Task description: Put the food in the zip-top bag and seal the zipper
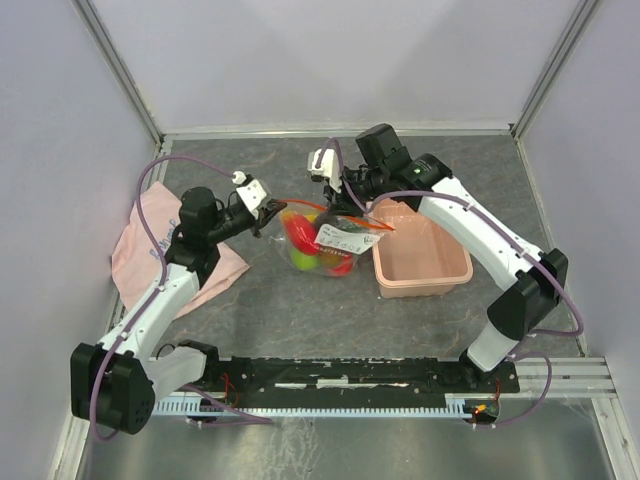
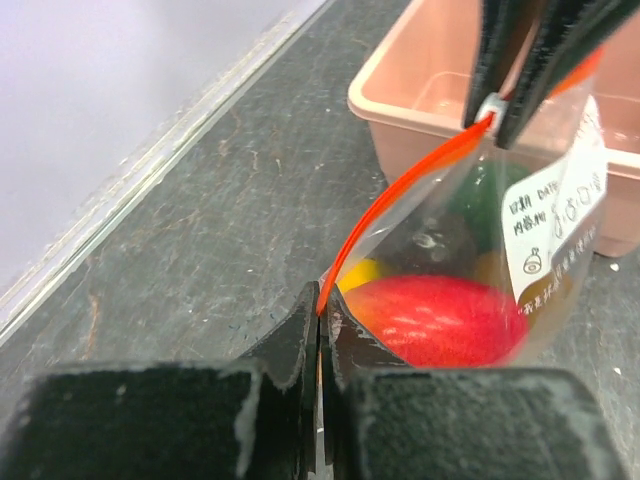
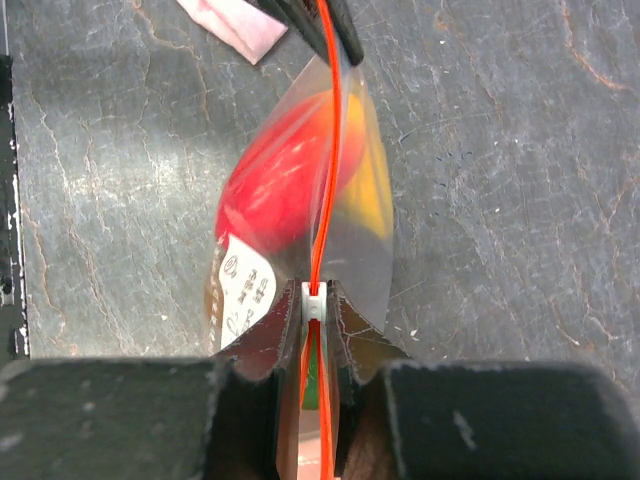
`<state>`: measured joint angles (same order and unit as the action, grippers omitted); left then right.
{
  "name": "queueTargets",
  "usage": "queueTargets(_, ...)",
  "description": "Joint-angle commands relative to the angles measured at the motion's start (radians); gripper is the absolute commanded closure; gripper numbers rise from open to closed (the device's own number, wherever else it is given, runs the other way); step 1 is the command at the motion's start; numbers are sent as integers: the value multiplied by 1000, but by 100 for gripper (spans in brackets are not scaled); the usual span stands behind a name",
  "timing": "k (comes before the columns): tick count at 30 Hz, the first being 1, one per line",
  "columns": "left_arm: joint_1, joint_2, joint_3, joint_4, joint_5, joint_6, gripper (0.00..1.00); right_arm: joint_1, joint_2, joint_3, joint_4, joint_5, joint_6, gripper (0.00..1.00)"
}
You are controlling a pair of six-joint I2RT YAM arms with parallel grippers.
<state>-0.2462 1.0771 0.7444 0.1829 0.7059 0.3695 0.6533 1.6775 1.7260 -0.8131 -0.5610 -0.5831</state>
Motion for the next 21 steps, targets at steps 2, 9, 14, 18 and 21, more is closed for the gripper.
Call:
queueTargets(2, 22, -21, -8, 70, -232, -100, 97, 2, -108, -55, 68, 68, 131, 99)
queueTargets(9, 24, 4, -12, 120, -407, -152, 97, 21, -149, -107, 96, 167, 193, 99)
queueTargets(14, 37, 47, 3, 167, -469, -184, 97, 27, -165, -111, 81, 248, 191, 99)
queueTargets(18, 40, 85, 16, 212, -501, -212, 97, 28, -179, -114, 68, 314, 171, 99)
queueTargets(21, 43, 119, 31, 244, -519, -233, 97, 28, -187, -118, 64, 379, 149, 99)
